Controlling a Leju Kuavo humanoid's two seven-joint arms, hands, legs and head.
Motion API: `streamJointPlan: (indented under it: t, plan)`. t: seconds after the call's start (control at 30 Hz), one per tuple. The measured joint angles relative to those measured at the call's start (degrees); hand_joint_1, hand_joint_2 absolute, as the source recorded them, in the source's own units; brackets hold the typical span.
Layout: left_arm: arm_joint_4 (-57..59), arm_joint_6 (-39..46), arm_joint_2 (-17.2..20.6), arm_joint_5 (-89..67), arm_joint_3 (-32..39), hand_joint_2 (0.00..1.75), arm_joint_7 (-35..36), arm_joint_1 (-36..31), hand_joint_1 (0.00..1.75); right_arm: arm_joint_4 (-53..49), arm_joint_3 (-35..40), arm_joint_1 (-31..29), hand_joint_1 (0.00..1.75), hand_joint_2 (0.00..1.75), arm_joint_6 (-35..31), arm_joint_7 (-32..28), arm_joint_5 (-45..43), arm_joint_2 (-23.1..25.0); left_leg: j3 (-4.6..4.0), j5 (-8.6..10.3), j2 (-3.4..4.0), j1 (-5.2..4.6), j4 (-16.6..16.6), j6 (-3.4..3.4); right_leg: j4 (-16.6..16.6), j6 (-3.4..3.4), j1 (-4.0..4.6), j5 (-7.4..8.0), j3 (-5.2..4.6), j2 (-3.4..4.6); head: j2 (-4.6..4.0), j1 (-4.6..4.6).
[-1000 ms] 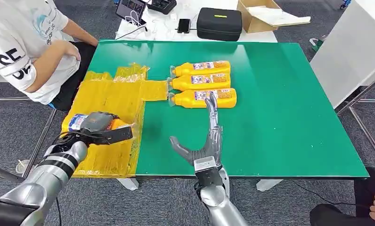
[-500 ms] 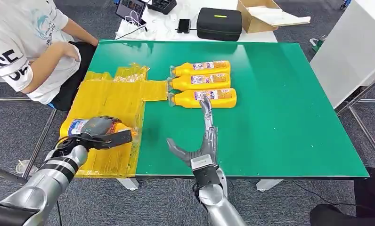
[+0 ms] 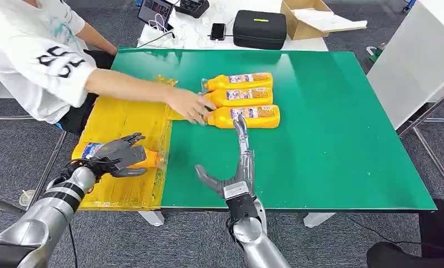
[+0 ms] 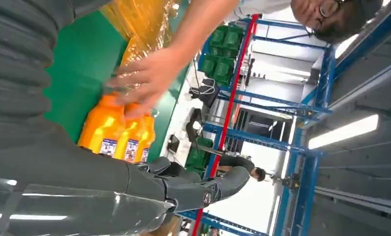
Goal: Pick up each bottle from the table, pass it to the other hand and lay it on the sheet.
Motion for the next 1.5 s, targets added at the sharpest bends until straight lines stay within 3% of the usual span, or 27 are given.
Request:
streamJointPlan:
  t: [0.23, 0.27, 0.47, 0.6, 0.77, 0.9, 1.03, 1.13, 1.3, 1.5]
  plan:
    - [-1.3, 2.1, -0.9, 12.2, 5.4, 0.00, -4.0, 2.1, 0.00, 1.0, 0.0, -0.2, 0.00, 1.75, -0.7, 0.0, 1.2, 0.1, 0.00, 0.00, 0.04, -0.01, 0.0, 0.00, 0.0, 0.00, -0.01, 0.00, -0.06, 0.01, 0.00, 0.00]
    - [-2.1, 3.8, -1.5, 15.6, 7.5, 1.75, -4.4, 3.0, 0.00, 1.2, 0.0, -0.2, 0.00, 1.75, -1.2, 0.0, 2.0, 0.1, 0.00, 0.00, 0.05, -0.01, 0.0, 0.00, 0.0, 0.00, -0.01, 0.00, -0.06, 0.01, 0.00, -0.02]
    - [-7.6, 10.8, -5.8, 30.2, 17.5, 1.75, -6.0, 6.6, 0.00, 2.4, -0.2, -0.2, 0.00, 1.75, -2.9, 0.3, 6.3, 0.5, -0.06, -0.01, 0.04, -0.01, 0.0, 0.00, 0.0, 0.01, -0.01, 0.00, -0.14, 0.01, 0.00, 0.00]
    - [-19.1, 12.5, -9.7, 43.9, 25.7, 1.75, -6.3, 10.3, 0.00, 3.2, -0.8, 0.7, 0.00, 1.75, -5.0, 3.3, 12.4, 0.4, -0.07, -0.03, 0.08, -0.01, 0.0, -0.01, 0.0, 0.00, -0.01, -0.01, -0.16, 0.04, 0.00, 0.00]
    - [-27.3, 13.1, -11.8, 45.4, 29.4, 1.75, -6.2, 13.3, 0.00, 3.7, -1.6, 1.3, 0.00, 1.75, -5.2, 4.1, 13.6, 0.0, -0.10, -0.03, 0.07, 0.00, 0.0, -0.01, 0.0, 0.00, 0.01, -0.02, -0.17, 0.03, 0.00, 0.00]
    - [-36.5, 22.9, -13.1, 42.8, 29.0, 1.75, -6.5, 17.8, 0.00, 3.8, -3.2, 1.7, 0.00, 1.75, -5.5, 9.9, 17.7, -0.7, -0.10, -0.03, 0.07, -0.01, 0.0, -0.01, 0.0, 0.00, -0.01, -0.02, -0.17, 0.03, 0.00, 0.00]
    - [-43.1, 25.5, -14.2, 42.4, 27.7, 1.75, -6.5, 23.3, 0.00, 3.8, -5.3, 1.6, 0.00, 1.75, -0.1, 21.4, 25.3, -3.9, -0.14, -0.06, 0.02, -0.09, 0.0, 0.03, 0.0, 0.01, -0.06, -0.03, -0.15, 0.00, 0.00, 0.00]
    - [-44.7, 25.9, -14.6, 42.5, 27.0, 1.75, -6.5, 26.1, 0.00, 4.3, -6.9, 0.6, 0.00, 1.75, 3.4, 25.9, 29.9, -6.4, -0.16, -0.07, 0.02, -0.12, 0.0, 0.04, 0.0, 0.03, -0.11, -0.01, -0.16, 0.01, 0.00, -0.02]
    - [-44.8, 24.7, -14.7, 40.9, 25.1, 1.75, -6.5, 28.3, 0.00, 5.0, -8.1, -2.1, 0.00, 1.75, 6.7, 30.4, 35.8, -9.5, -0.14, -0.05, 0.02, -0.11, 0.0, 0.04, 0.0, 0.03, -0.09, 0.00, -0.16, 0.00, 0.00, -0.02]
    - [-44.1, 24.5, -14.7, 39.6, 22.0, 1.75, -6.5, 29.3, 0.00, 5.6, -8.3, -4.9, 0.00, 1.75, 8.3, 31.3, 37.4, -11.7, -0.14, -0.05, 0.03, -0.09, 0.0, 0.04, 0.0, 0.03, -0.06, 0.00, -0.16, 0.01, 0.00, 0.00]
